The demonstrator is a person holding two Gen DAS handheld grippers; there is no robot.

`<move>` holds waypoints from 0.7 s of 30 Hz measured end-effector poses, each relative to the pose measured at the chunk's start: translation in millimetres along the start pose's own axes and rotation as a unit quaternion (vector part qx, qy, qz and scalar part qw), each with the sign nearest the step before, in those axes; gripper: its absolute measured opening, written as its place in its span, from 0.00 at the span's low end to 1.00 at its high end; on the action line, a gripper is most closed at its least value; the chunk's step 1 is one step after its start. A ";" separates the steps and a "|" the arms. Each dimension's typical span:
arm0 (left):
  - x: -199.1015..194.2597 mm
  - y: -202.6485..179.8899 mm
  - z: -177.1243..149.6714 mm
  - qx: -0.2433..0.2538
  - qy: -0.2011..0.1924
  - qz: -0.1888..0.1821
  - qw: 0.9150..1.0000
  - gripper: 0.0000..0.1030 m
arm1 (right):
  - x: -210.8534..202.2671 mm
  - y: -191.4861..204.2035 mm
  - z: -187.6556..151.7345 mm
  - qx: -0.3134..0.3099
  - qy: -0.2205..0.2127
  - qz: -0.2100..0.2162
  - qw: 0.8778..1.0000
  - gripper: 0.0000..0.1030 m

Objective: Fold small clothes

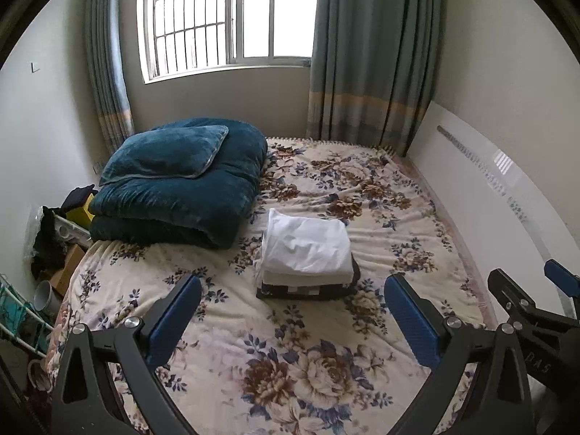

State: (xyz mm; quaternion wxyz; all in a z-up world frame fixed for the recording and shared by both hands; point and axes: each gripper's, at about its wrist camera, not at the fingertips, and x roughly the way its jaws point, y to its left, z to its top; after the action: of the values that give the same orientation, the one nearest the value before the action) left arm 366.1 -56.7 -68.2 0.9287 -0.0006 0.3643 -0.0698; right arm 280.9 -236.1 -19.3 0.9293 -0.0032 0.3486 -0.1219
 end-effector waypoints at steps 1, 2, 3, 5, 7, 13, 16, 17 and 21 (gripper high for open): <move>-7.4 -1.1 -1.9 0.000 -0.002 0.001 1.000 1.00 | -8.0 -1.5 -1.2 0.001 -0.003 0.000 1.000 1.00; -15.6 -2.6 -4.3 0.002 -0.006 0.004 1.000 1.00 | -15.4 -3.3 -2.6 0.001 -0.006 0.001 1.000 1.00; -20.6 -3.5 -5.3 0.003 -0.008 0.003 1.000 1.00 | -25.7 -5.5 -3.3 0.001 -0.011 0.002 1.000 1.00; -29.2 -4.1 -7.7 0.000 -0.013 0.007 1.000 1.00 | -38.3 -7.2 -4.5 -0.003 -0.019 0.000 1.000 1.00; -36.0 -4.4 -10.1 -0.002 -0.014 0.006 1.000 1.00 | -48.9 -10.1 -5.7 -0.004 -0.024 0.002 1.000 1.00; -53.3 -8.2 -13.7 0.000 -0.025 0.012 1.000 1.00 | -74.4 -11.7 -7.6 -0.009 -0.037 0.010 0.999 1.00; -58.3 -9.0 -15.3 -0.001 -0.029 0.014 0.999 1.00 | -82.4 -13.0 -7.0 -0.007 -0.043 0.013 0.999 1.00; -59.8 -10.0 -15.3 -0.001 -0.031 0.015 0.999 1.00 | -84.7 -13.5 -6.8 -0.007 -0.046 0.013 0.999 1.00; -64.6 -12.9 -14.6 0.000 -0.036 0.016 0.999 1.00 | -91.1 -15.0 -5.2 -0.009 -0.054 0.013 0.998 1.00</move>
State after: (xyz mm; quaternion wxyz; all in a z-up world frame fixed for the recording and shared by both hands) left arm 307.7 -60.3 -34.5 0.9423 0.0028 0.3302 -0.0550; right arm 207.9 -229.4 37.0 0.9481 -0.0133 0.2992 -0.1064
